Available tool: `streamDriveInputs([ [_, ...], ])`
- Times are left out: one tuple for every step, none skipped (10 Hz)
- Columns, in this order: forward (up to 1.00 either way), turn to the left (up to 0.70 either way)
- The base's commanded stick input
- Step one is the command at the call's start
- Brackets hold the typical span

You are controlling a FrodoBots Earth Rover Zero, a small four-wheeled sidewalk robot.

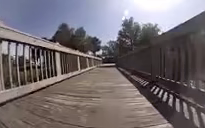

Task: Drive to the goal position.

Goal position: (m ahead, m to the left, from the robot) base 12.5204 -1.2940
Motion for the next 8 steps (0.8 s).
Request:
streamDriveInputs([
  [0.70, 0.00],
  [0.70, 0.00],
  [0.70, 0.00],
  [0.70, 0.00],
  [0.70, 0.00],
  [0.70, 0.00],
  [0.70, 0.00],
  [0.70, 0.00],
])
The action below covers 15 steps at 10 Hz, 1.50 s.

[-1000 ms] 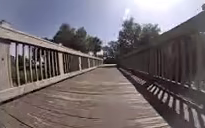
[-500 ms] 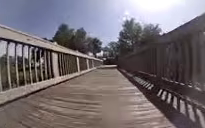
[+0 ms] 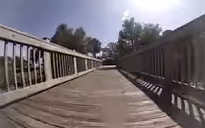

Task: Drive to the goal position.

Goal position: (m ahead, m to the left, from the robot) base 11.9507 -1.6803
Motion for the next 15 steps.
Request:
streamDriveInputs([
  [0.70, 0.00],
  [0.70, 0.00],
  [0.70, -0.05],
  [0.70, -0.24],
  [0.70, -0.35],
  [0.70, -0.35],
  [0.70, -0.17],
  [0.70, 0.00],
  [0.70, 0.00],
  [0.70, 0.00],
  [0.70, 0.00],
  [0.70, 0.00],
  [0.70, 0.00],
  [0.70, 0.00],
  [0.70, 0.00],
])
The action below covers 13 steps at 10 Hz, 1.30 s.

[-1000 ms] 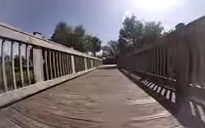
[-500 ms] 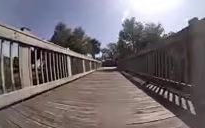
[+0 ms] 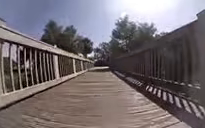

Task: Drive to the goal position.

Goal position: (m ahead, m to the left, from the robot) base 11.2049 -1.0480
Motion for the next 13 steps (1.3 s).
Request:
streamDriveInputs([
  [0.70, 0.00],
  [0.70, 0.00],
  [0.70, 0.00],
  [0.70, 0.00],
  [0.70, 0.00],
  [0.70, 0.00],
  [0.70, 0.00],
  [0.70, 0.00],
  [0.70, 0.00],
  [0.70, 0.00],
  [0.70, 0.00],
  [0.70, 0.00],
  [0.70, 0.00],
])
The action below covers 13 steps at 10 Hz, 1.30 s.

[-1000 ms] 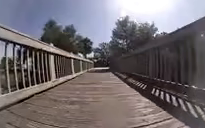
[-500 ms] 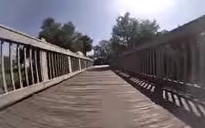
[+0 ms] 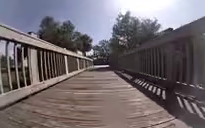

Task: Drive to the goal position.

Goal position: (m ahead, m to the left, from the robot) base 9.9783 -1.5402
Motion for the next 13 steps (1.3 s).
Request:
streamDriveInputs([
  [0.70, 0.00],
  [0.70, 0.00],
  [0.70, 0.00],
  [0.70, 0.00],
  [0.70, 0.00],
  [0.70, 0.00],
  [0.70, 0.00],
  [0.70, 0.00],
  [0.70, 0.00],
  [0.70, 0.00],
  [0.70, 0.00],
  [0.70, 0.00],
  [0.70, 0.00],
])
